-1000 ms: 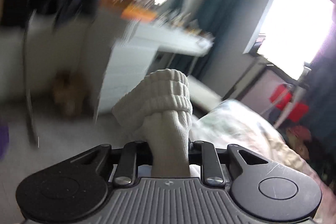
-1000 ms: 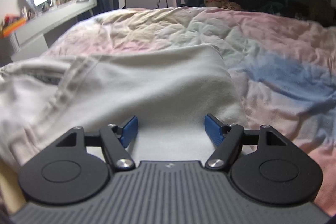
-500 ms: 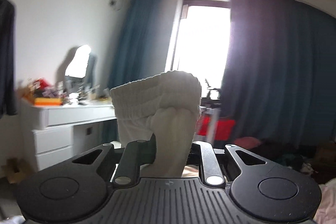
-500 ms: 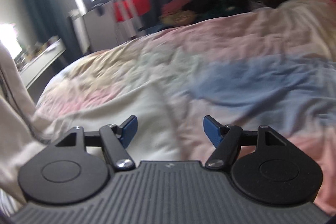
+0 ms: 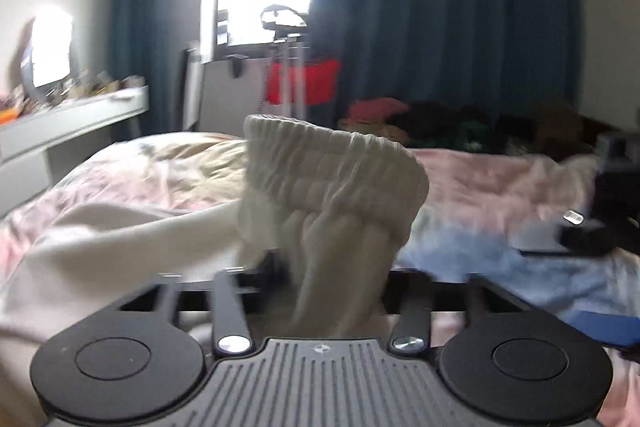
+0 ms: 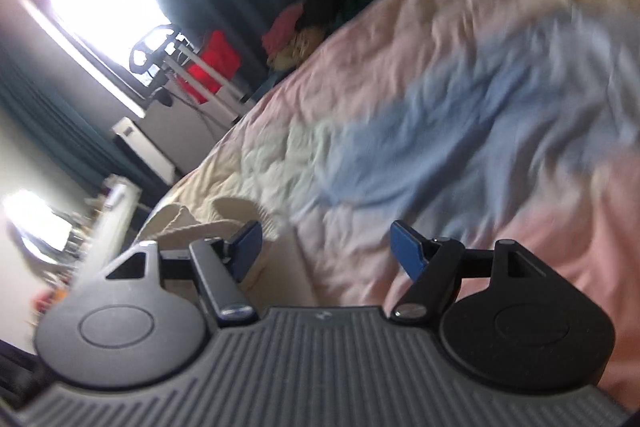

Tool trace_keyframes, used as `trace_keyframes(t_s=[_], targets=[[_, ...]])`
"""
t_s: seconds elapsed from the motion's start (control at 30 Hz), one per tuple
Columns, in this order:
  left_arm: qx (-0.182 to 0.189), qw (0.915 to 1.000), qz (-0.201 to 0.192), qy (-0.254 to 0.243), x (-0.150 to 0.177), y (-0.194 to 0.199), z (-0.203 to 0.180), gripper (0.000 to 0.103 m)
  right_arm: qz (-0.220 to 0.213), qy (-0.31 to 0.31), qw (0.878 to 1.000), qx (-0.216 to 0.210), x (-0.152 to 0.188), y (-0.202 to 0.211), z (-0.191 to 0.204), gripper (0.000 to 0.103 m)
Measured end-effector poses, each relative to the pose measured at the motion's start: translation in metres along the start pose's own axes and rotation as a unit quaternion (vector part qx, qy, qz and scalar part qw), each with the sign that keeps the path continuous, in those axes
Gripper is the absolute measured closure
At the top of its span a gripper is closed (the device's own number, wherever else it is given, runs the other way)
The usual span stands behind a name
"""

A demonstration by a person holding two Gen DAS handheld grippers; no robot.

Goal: Fold clothes

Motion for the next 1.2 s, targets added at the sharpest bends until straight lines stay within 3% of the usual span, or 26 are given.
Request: trace_keyframes(t_s=[0.2, 0.3, 0.37, 0.57, 0.63, 0.73, 0.83, 0.9, 1.03, 1.1, 1.2], targets=[[0.074, 0.9953, 0.029, -0.055, 0.017, 0.035, 0.038, 0.005, 0.025, -0.035, 0.997, -0.064, 0.008, -0.011, 0.015, 0.029], [0.100, 0.9931, 0.033, -0.051, 0.021, 0.052, 0.084, 0.003, 0.030, -0.019, 0.995, -0.094, 0.012, -0.007, 0.028, 0.029], [0.104, 0.9934, 0.030, -0.038, 0.022, 0.065, 0.113, 0.003, 0.024, -0.004, 0.995, -0.102, 0.012, -0.003, 0.036, 0.020], [0.030, 0.9994, 0.018, 0.002, 0.001, 0.079, 0.177, 0.003, 0.040, 0.048, 0.993, -0.095, 0.025, -0.008, 0.054, 0.019], [0.010, 0.9995, 0.016, 0.025, -0.005, 0.065, 0.205, 0.003, 0.054, 0.062, 0.993, -0.081, 0.034, -0.015, 0.056, 0.019], [-0.004, 0.9956, 0.012, 0.092, -0.006, 0.067, 0.241, 0.003, 0.057, 0.094, 0.992, -0.065, 0.049, -0.026, 0.060, 0.019], [-0.017, 0.9923, 0.007, 0.123, -0.011, 0.075, 0.265, 0.003, 0.069, 0.120, 0.990, -0.041, 0.065, -0.048, 0.062, 0.019], [-0.015, 0.9907, 0.008, 0.135, -0.014, 0.079, 0.274, 0.003, 0.055, 0.123, 0.990, -0.029, 0.067, -0.058, 0.064, 0.020], [-0.026, 0.9889, 0.008, 0.146, -0.007, 0.082, 0.285, 0.003, -0.024, 0.172, 0.984, -0.025, 0.061, -0.047, 0.083, 0.047], [-0.018, 0.9859, 0.022, 0.165, 0.000, 0.074, 0.288, 0.003, -0.049, 0.180, 0.982, -0.020, 0.060, -0.039, 0.087, 0.048], [-0.001, 0.9847, 0.040, 0.169, 0.006, 0.069, 0.286, 0.003, -0.049, 0.100, 0.994, 0.009, 0.055, -0.040, 0.063, 0.048]])
Point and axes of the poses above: each gripper's, at about its wrist camera, not at the fingertips, and y roughly against the way its jaws point, z to its left, x to its underside, the point moved 5 cm from there along -y, roughly the way its jaws point, and after that the axes turned 1 degree about z, right-handed, at the moved point
